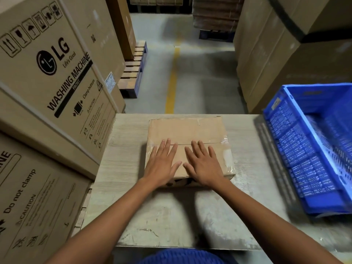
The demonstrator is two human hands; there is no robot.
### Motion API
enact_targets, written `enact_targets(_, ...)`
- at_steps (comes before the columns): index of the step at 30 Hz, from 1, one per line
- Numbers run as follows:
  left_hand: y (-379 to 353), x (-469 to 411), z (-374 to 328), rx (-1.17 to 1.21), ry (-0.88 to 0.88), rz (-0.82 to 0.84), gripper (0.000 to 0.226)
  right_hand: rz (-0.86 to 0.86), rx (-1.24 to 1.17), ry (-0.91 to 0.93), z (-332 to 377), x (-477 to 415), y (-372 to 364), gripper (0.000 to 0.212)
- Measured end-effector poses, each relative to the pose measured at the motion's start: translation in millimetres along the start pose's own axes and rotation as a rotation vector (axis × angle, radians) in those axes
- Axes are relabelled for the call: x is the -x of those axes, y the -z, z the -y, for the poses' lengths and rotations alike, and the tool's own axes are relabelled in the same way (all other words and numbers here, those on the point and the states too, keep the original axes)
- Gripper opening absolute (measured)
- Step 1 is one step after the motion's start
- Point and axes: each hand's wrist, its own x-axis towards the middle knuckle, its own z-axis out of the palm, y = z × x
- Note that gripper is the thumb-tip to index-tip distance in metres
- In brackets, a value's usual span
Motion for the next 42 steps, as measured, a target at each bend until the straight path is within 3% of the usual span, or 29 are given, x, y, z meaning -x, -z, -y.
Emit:
enact_targets(5,7.7,-5.5,8.2,-0.028,-0.011,0.049,0.094,0.0,0.079,0.039,-4.9,-6.8,14.3,0.078)
enact_targets(12,9.7,-5.3,12.9,-0.092,-0.052,0.043,0.086,0.118,0.082,0.02,-8.8,-8.3,11.3,0.091)
enact_targets(15,18.1,-19.0,15.3,-0.073,-0.073,-0.057,0.08,0.024,0.122,0.047,-12.2,-20.4,30.2,0.091)
enact_targets(17,17.3,-32.4,14.7,-0.038,-0.048,-0.104,0.076,0.006,0.104,0.019,-17.0,-37.5,41.1,0.1)
enact_targets(20,10.8,-51.9,15.1,-0.006,0.029,-0.044,0.081,0.094,0.109,0.006,-23.5,-55.2,35.9,0.112)
enact_targets(31,6.9,-66.8,25.8,-0.049,0.019,0.02,0.085,0.136,0.147,0.005,-33.0,-72.8,36.9,0.107)
enact_targets(34,10.3,-63.4,27.1,-0.015,0.016,-0.045,0.081,0.101,0.112,0.003,-35.6,-67.4,30.1,0.104)
enact_targets(36,11.5,-60.1,25.9,0.049,0.104,-0.13,0.073,0.039,0.084,-0.014,-32.9,-57.2,24.0,0.095)
enact_targets(38,12.8,-56.9,24.1,0.157,0.294,-0.21,0.067,-0.066,0.027,-0.126,-30.0,-47.6,15.7,0.08)
enact_targets(42,23.6,-59.5,28.7,0.513,0.617,-0.15,0.087,-0.192,-0.171,-0.633,-28.0,-45.9,20.5,0.067)
